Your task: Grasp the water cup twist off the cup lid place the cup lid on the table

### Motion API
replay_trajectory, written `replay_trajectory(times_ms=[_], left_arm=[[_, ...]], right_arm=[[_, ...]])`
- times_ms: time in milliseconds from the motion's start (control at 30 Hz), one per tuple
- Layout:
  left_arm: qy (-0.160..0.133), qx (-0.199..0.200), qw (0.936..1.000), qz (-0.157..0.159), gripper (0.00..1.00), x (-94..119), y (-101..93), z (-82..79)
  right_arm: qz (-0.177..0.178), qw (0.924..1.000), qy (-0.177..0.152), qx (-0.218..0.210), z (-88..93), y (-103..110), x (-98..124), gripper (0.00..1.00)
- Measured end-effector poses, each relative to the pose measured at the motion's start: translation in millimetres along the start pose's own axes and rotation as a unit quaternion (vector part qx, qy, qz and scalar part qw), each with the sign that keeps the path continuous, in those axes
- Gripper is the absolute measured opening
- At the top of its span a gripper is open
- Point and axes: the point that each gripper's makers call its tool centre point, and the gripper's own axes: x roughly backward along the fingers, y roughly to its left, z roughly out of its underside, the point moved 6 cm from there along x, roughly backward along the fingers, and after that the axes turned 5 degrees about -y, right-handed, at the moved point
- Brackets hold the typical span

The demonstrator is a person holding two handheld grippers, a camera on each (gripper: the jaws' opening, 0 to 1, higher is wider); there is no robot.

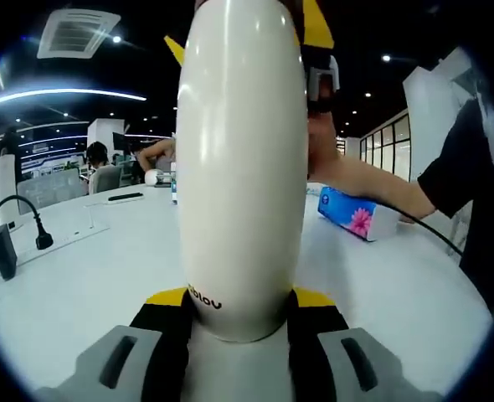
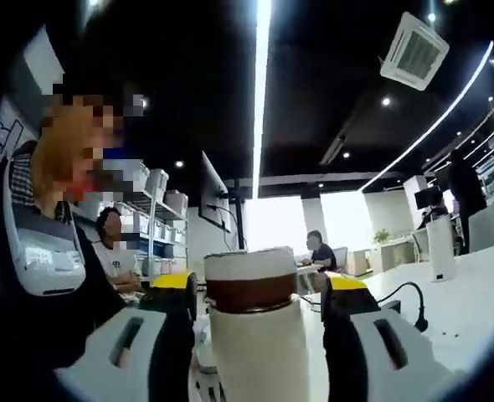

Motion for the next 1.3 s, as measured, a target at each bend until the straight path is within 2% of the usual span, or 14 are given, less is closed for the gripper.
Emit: replay_trajectory(times_ms=[167, 267, 367, 400, 500, 567, 667, 700, 833, 933, 1000, 1067, 1100, 1300], left_arm=[[0.000, -0.001, 1.0000, 0.000, 0.47, -0.2, -7.1, -1.5], [0.000, -0.001, 1.0000, -0.001, 0.47, -0.2, -10.0, -2.0], [0.001, -0.001, 1.0000, -0.001, 0.47, -0.3, -5.2, -2.0], [0.001, -0.001, 1.0000, -0.001, 0.47, 0.0, -4.9, -2.0], [0.001, -0.001, 1.0000, -0.002, 0.47, 1.0, -5.2, -1.9], [0.001, -0.001, 1.0000, -0.003, 0.47, 1.6, -5.5, -1.8], [0.002, 0.001, 1.0000, -0.005, 0.47, 2.7, -6.1, -1.5], [0.002, 0.001, 1.0000, -0.005, 0.47, 3.0, -6.1, -1.4], [0.002, 0.002, 1.0000, -0.007, 0.47, 4.1, -6.1, -1.1], [0.002, 0.002, 1.0000, -0.007, 0.47, 4.7, -6.2, -0.9], [0.002, 0.002, 1.0000, -0.007, 0.47, 4.9, -6.2, -0.9], [0.002, 0.002, 1.0000, -0.007, 0.47, 5.1, -6.3, -0.9], [0.002, 0.002, 1.0000, -0.008, 0.47, 5.1, -6.3, -0.9], [0.002, 0.002, 1.0000, -0.009, 0.47, 5.3, -6.4, -1.0]], right_arm=[[0.050, 0.9972, 0.012, 0.054, 0.3, 13.1, -0.1, 0.68], [0.097, 0.9916, 0.024, 0.082, 3.5, 13.2, 1.1, 0.72], [0.158, 0.9795, 0.046, 0.117, 6.8, 9.4, 7.0, 0.74], [0.166, 0.9772, 0.048, 0.124, 6.6, 10.2, 7.7, 0.74], [0.197, 0.9709, 0.041, 0.130, 2.8, 15.1, 10.9, 0.73], [0.226, 0.9634, 0.030, 0.140, -2.5, 18.8, 12.3, 0.70], [0.260, 0.9506, 0.038, 0.166, -4.3, 26.5, 11.1, 0.69], [0.263, 0.9474, 0.038, 0.178, -4.7, 29.6, 9.0, 0.69], [0.264, 0.9458, 0.033, 0.185, -2.4, 42.3, -2.8, 0.65], [0.281, 0.9356, 0.035, 0.211, -3.7, 46.0, -8.1, 0.62], [0.298, 0.9243, 0.043, 0.235, -5.1, 45.6, -9.6, 0.61], [0.298, 0.9230, 0.040, 0.240, -4.8, 45.9, -13.1, 0.60], [0.308, 0.9179, 0.044, 0.246, -5.5, 43.1, -12.7, 0.59], [0.346, 0.9112, 0.016, 0.223, -16.4, 34.6, -5.2, 0.49]])
